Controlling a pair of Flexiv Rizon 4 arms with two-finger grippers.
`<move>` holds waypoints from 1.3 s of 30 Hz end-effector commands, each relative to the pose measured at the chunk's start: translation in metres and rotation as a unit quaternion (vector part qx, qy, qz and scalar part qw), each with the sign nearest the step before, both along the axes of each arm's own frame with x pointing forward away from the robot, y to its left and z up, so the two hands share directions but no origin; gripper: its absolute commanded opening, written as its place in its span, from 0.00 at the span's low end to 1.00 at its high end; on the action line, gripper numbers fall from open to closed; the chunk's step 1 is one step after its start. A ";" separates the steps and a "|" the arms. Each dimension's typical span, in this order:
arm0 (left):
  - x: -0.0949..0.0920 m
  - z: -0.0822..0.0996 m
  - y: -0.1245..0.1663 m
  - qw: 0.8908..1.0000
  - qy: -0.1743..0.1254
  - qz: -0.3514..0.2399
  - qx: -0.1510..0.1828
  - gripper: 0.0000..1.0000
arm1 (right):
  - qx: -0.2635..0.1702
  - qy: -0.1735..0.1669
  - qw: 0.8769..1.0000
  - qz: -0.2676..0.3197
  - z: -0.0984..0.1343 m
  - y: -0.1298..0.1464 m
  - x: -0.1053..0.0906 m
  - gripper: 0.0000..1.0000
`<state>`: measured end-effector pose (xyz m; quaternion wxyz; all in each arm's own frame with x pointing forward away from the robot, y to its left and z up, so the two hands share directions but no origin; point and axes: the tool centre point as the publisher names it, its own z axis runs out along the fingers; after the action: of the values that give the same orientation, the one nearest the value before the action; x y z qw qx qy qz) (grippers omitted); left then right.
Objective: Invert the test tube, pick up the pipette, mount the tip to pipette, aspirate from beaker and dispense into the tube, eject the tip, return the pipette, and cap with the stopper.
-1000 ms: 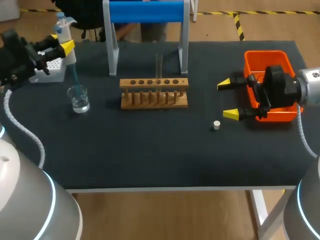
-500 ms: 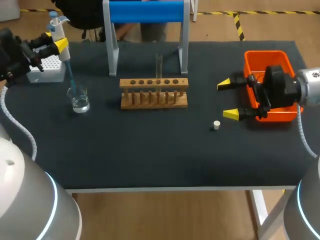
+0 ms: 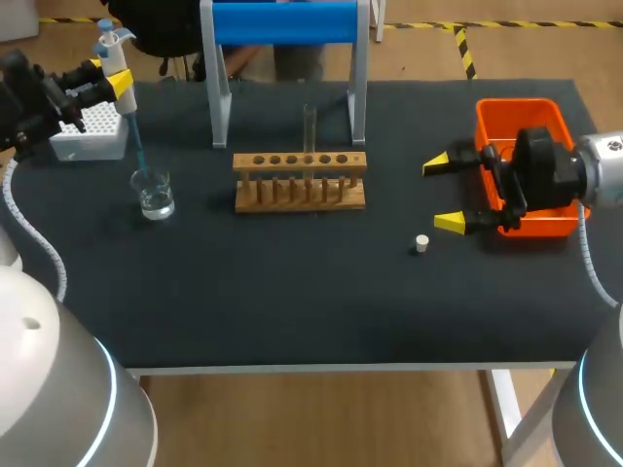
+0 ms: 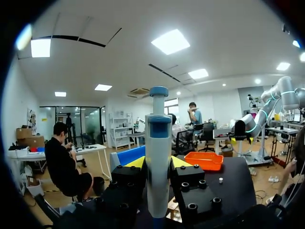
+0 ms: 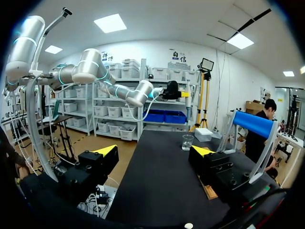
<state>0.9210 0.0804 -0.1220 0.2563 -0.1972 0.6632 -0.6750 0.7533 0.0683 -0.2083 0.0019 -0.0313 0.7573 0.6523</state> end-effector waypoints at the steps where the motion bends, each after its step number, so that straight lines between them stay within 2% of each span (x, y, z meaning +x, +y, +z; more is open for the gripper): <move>1: 0.004 -0.001 0.002 1.000 -0.001 -0.005 -0.001 0.00 | -0.001 0.000 1.000 -0.001 0.001 0.000 -0.001 1.00; 37: 0.005 0.000 0.003 1.000 0.005 -0.003 -0.003 0.00 | -0.001 0.000 1.000 -0.001 0.001 0.000 -0.001 1.00; 39: 0.005 0.000 0.003 1.000 0.005 -0.003 -0.003 0.00 | -0.002 0.010 1.000 -0.007 0.002 0.008 -0.005 1.00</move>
<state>0.9257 0.0824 -0.1219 0.2511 -0.2008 0.6633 -0.6758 0.7522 0.0694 -0.2076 -0.0033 -0.0270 0.7563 0.6537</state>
